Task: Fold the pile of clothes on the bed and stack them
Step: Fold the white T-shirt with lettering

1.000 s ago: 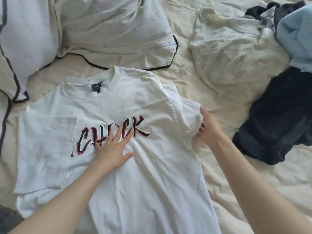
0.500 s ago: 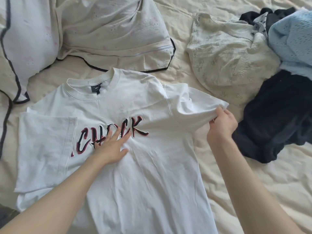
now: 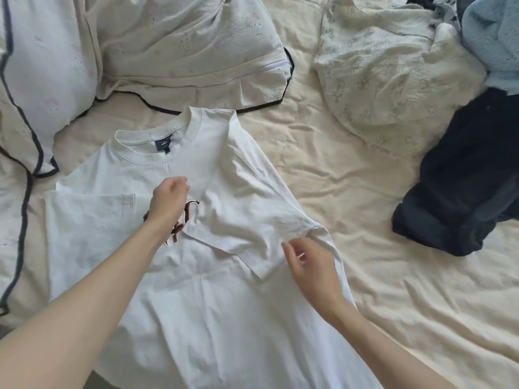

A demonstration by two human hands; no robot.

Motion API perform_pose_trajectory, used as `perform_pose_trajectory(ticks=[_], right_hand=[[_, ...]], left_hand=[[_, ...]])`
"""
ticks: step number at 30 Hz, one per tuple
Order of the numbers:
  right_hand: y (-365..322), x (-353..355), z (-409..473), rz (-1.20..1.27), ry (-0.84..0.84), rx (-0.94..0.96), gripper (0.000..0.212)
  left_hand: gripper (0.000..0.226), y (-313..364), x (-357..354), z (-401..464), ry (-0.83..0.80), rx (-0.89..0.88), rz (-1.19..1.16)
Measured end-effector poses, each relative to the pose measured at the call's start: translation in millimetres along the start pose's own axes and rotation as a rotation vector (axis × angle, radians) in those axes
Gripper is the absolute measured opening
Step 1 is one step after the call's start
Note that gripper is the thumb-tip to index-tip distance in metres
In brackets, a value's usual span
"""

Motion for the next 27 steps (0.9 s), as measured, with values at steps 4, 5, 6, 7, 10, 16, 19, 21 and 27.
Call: perform_pose_trajectory(ticks=[4, 5, 6, 7, 10, 16, 19, 21, 27], right_hand=[[28, 5, 19, 0.425, 0.140, -0.691, 0.036], [29, 3, 22, 0.543, 0.154, -0.748, 0.035], [28, 1, 23, 0.661, 0.183, -0.800, 0.032], [28, -1, 23, 0.775, 0.227, -0.852, 0.025], [26, 1, 23, 1.050, 0.339, -0.936, 0.015], [33, 9, 29, 1.412, 0.394, -0.941, 0.008], [38, 6, 30, 1.415, 0.395, -0.946, 0.008], [41, 4, 32, 1.395, 0.366, -0.973, 0.007], [41, 7, 43, 1.414, 0.440, -1.006, 0.003]], left_hand=[[0.042, 44, -33, 16, -0.088, -0.162, 0.176], [0.046, 56, -41, 19, -0.114, -0.192, 0.175], [0.047, 66, -49, 23, -0.134, -0.208, 0.159], [0.042, 74, -56, 27, -0.145, -0.217, 0.127], [0.011, 93, -71, 35, -0.104, -0.241, 0.110], [0.004, 152, -97, 41, -0.057, -0.383, -0.020], [0.018, 158, -113, 43, -0.092, -0.384, -0.076], [0.023, 144, -123, 44, -0.137, -0.355, 0.004], [0.019, 141, -127, 53, -0.034, -0.292, -0.038]])
Point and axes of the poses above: each hand's wrist, its own z-axis towards the middle knuckle, its own x-axis out of the back of the hand, y = z × x, the point moved 5 cm from there along z, towards the middle knuckle, and after that the axes turned 9 degrees about z, right-handed, at the moved point
